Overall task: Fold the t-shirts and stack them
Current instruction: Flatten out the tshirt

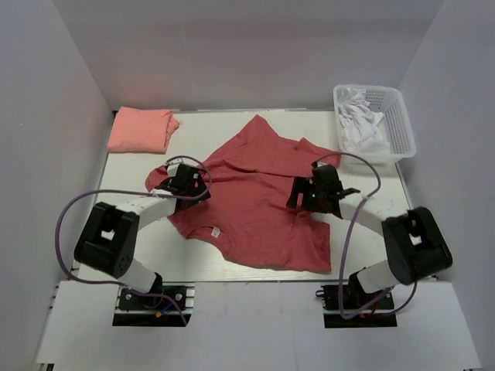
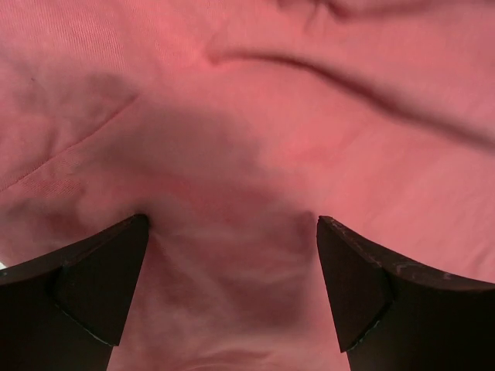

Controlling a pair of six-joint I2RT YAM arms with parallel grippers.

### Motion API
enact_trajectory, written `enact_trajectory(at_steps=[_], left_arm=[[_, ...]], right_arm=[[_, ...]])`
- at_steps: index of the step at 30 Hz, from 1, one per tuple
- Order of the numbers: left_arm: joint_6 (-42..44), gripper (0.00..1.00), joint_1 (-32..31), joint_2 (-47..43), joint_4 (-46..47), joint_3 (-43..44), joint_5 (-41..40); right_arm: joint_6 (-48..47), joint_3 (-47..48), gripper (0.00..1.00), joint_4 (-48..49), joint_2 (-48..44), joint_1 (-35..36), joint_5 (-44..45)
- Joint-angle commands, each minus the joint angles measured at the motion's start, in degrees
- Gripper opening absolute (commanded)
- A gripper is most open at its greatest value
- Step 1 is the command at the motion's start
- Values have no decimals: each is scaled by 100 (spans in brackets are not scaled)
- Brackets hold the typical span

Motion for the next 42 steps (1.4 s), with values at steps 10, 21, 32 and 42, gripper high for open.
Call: enact_trajectory(at_steps=[10, 21, 32, 42], left_arm=[[1038, 100, -85, 2928, 501, 3140, 1491], [1672, 100, -331, 5753, -1205, 7943, 1722], [2259, 100, -199, 3516, -1381, 7683, 1046], [1426, 100, -393, 772, -121, 3389, 1779]], right_arm=[[1054, -1699, 90, -1502, -1912, 2017, -1060], [168, 12, 90, -992, -174, 4111, -1342], [217, 954, 90, -1816, -1140, 3857, 773], [791, 999, 90, -2521, -1754, 2583, 2743]])
